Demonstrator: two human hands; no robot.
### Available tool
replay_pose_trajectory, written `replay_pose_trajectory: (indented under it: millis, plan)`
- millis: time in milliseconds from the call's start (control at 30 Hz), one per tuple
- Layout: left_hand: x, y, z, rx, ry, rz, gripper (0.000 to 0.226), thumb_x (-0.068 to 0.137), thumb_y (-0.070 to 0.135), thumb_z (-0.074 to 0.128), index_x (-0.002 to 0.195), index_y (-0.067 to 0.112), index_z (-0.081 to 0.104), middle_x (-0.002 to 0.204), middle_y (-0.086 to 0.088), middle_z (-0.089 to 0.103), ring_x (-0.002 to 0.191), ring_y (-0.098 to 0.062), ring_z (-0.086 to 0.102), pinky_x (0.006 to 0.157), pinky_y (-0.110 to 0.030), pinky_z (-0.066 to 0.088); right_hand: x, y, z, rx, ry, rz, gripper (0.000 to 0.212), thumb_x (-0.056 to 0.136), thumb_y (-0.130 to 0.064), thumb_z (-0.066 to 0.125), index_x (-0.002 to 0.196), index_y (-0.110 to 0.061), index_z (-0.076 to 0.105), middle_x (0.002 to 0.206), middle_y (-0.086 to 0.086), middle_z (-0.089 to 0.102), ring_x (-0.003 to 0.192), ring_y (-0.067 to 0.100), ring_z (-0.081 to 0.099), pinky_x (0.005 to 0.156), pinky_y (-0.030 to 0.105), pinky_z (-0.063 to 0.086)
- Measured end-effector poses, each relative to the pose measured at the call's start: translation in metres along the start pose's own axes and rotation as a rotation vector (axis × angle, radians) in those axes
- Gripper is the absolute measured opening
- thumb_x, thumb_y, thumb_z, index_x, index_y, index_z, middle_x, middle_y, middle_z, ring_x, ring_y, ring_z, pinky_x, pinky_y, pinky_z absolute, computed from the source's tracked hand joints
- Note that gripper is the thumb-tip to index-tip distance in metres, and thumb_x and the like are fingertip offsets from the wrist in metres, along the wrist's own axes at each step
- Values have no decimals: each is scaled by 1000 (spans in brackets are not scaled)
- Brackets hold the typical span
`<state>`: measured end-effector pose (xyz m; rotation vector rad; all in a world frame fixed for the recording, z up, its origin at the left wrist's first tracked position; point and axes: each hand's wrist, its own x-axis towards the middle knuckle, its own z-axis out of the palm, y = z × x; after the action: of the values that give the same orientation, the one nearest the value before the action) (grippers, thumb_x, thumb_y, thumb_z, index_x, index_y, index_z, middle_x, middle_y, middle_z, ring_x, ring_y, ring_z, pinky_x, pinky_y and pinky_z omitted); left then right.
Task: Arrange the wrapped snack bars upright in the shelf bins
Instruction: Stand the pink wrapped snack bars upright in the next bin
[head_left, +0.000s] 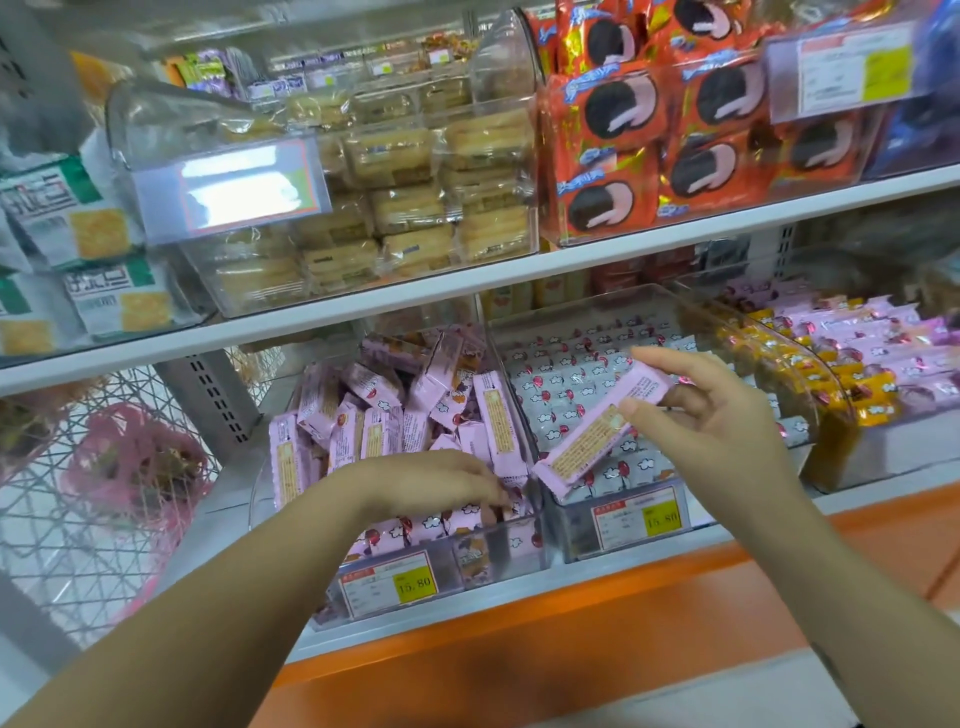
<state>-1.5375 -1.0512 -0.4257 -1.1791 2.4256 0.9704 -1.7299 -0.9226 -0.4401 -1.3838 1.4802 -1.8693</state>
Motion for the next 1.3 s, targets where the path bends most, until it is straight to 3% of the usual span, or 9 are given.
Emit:
replay_pose_trajectory:
  millis: [167,400,533,700,900,1000,1133,1300]
  plan:
    - [8,6,-1,127,-192,-8,45,82,50,63,118,26,50,109,10,53,99,-9,51,86,-29,42,1,3,-2,-16,0,-1,37,84,-1,64,100,-34,60,97,1,59,81,2,64,62,13,53]
    - [19,6,-2,157,-295,-11,63,81,46,68,135,33,37,130,6,39,114,-15,42,103,-33,35,3,6,-3,-50,-2,-9,36,83,-3,65,101,-34,60,95,1,57,84,9,64,66,19,56]
    - [27,0,4,147,-314,4,70,84,42,66,142,31,29,150,5,26,134,-15,30,109,-31,28,3,10,-1,-42,-3,-7,38,83,-4,66,99,-38,60,101,3,57,88,13,64,66,15,54]
    - [33,-2,5,134,-331,6,74,86,39,64,146,26,24,153,4,22,139,-15,24,111,-29,25,1,12,4,-34,-13,-25,40,83,-2,66,97,-39,59,99,0,55,86,12,63,66,15,53]
    - [36,6,6,183,-364,-23,82,84,48,62,149,23,19,157,4,14,144,-16,16,116,-35,18,0,16,6,-75,-20,-35,38,83,-8,67,101,-40,59,105,1,56,93,21,62,73,26,57]
    - [38,8,5,186,-359,-25,78,86,44,61,149,22,21,157,3,17,143,-17,18,115,-35,18,1,17,5,-68,-20,-32,38,83,-7,67,100,-41,59,105,2,57,92,22,62,74,27,57]
    - [32,-1,12,80,-315,29,60,76,43,70,130,27,49,135,-4,50,126,-23,46,108,-39,36,2,16,2,-63,-15,-29,38,84,-7,66,99,-42,59,102,-1,56,90,20,62,71,28,58]
    - [33,-10,14,-36,-254,29,53,84,32,69,130,27,43,114,8,52,105,-3,53,85,-10,40,2,14,-1,-55,-12,-24,38,84,-7,66,100,-40,59,101,0,54,85,16,63,67,27,58]
